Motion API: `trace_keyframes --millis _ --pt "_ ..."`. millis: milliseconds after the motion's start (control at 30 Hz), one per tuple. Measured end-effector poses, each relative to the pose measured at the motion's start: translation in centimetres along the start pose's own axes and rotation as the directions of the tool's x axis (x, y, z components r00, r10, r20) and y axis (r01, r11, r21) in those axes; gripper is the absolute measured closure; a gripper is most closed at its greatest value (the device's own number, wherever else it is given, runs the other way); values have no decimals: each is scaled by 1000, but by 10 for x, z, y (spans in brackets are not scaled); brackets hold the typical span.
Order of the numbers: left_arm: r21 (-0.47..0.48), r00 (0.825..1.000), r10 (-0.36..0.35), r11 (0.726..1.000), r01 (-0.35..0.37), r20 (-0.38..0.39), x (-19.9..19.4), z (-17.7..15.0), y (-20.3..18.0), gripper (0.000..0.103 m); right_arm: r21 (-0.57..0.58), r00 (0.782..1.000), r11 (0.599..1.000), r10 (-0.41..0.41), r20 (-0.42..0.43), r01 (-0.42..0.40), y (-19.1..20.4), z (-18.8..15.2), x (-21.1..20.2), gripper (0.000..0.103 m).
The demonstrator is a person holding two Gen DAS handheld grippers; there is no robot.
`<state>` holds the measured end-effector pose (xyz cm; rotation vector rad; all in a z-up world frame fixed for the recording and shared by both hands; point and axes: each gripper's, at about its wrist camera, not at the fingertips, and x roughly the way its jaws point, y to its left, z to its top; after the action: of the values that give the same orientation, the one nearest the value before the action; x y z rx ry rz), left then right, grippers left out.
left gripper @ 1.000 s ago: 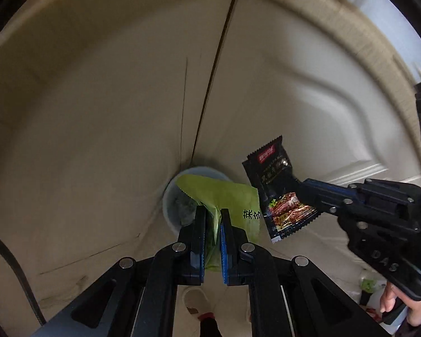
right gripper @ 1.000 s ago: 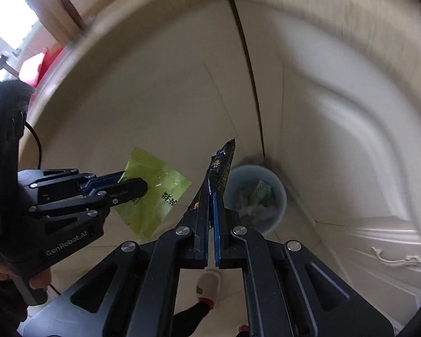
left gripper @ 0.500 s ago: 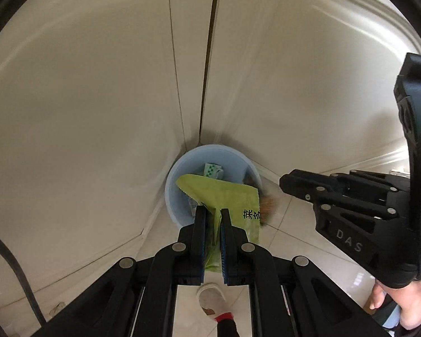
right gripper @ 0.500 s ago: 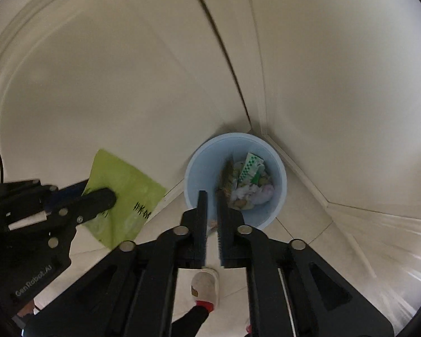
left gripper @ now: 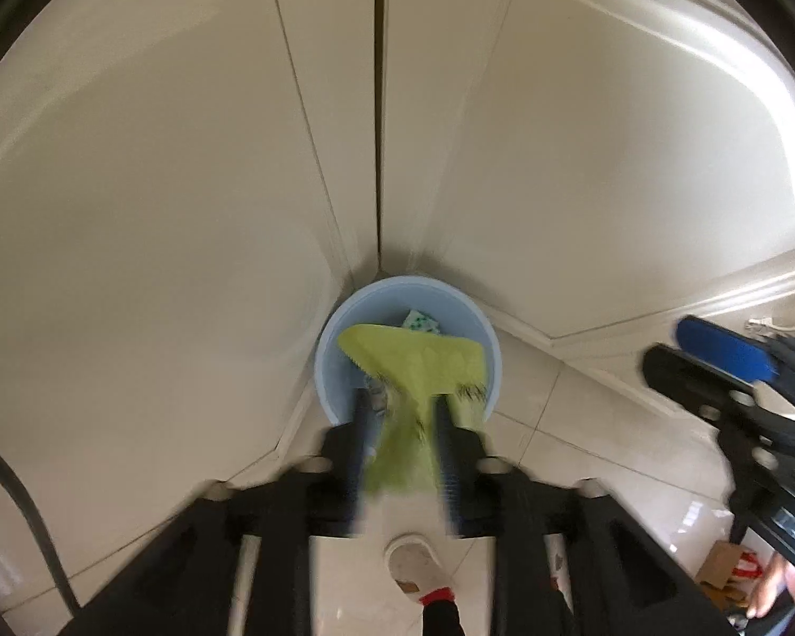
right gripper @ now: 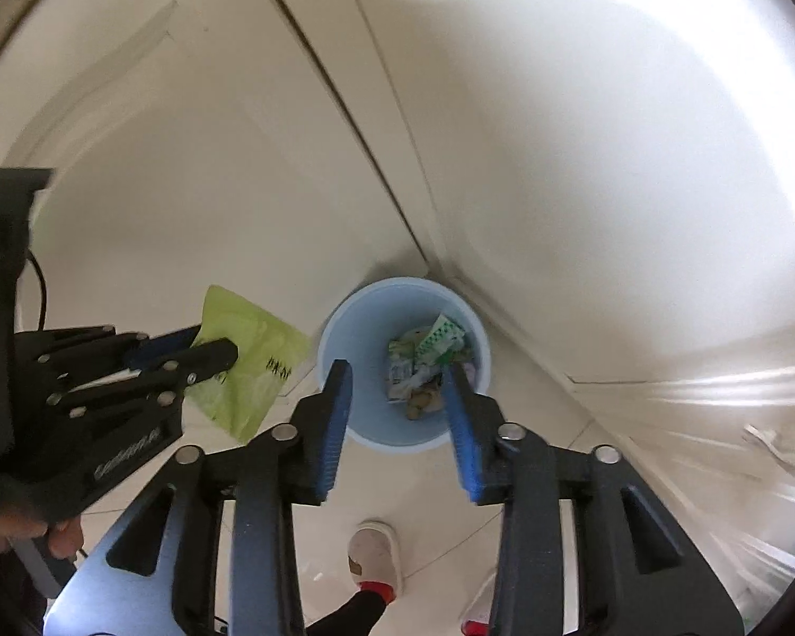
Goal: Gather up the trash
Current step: 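Carry both packets down over the blue bin and open both grippers, then raise both tools back toward the remaining wrappers on the counter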
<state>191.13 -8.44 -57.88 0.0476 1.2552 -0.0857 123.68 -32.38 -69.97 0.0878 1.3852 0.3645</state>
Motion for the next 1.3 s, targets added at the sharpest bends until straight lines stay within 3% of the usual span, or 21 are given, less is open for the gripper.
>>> trace_keyframes --millis 33,67,267,433,567,600,667,733,800,900,967,1033,1233,1267,1300 --pt "2 1000 14 1000 -14 12 -7 0 -2 53 3 1000 1000 0 10 0 0 -1 -5 67" --pt "1 1000 21 1000 -21 23 -14 0 -5 50 3 1000 1000 -4 19 4 1 -2 -14 66" --pt "-11 998 1 1000 0 64 -68 -5 -15 48 -23 998 999 -26 64 28 18 -5 -66 65" --pt "-18 987 -18 1000 21 158 -157 -26 -20 48 -47 990 997 -51 128 58 42 -1 -138 62" --pt "-11 955 -21 1000 26 297 -259 -51 -20 38 -47 973 996 -66 221 78 68 5 -215 40" --pt "-7 941 -23 1000 26 338 -285 -56 -19 32 -50 966 995 -68 248 83 74 8 -234 36" --pt "-7 908 -1 1000 4 418 -339 -64 -17 27 -61 948 993 -73 308 97 92 12 -282 19" --pt "-14 868 28 1000 -24 495 -394 -71 -13 14 -77 927 991 -75 367 110 110 15 -326 9" --pt "-39 828 52 999 -36 559 -436 -81 -8 11 -95 905 987 -82 417 132 125 16 -358 7" --pt "-60 746 59 998 -25 664 -505 -102 -5 7 -107 860 981 -88 504 163 146 14 -408 0" --pt "-67 695 60 998 -16 716 -537 -121 -4 1 -112 815 980 -70 575 163 164 9 -442 0" --pt "-75 655 61 997 -7 753 -557 -141 -5 1 -117 778 976 -69 625 181 175 6 -466 0" --pt "-126 578 112 992 -17 809 -577 -191 8 1 -107 686 963 -96 722 247 192 5 -512 0" --pt "-138 567 127 990 -24 814 -562 -195 5 1 -102 675 962 -99 731 252 190 7 -514 0" --pt "-140 568 129 990 -25 813 -551 -192 -2 1 -101 669 962 -101 737 256 188 11 -514 0"
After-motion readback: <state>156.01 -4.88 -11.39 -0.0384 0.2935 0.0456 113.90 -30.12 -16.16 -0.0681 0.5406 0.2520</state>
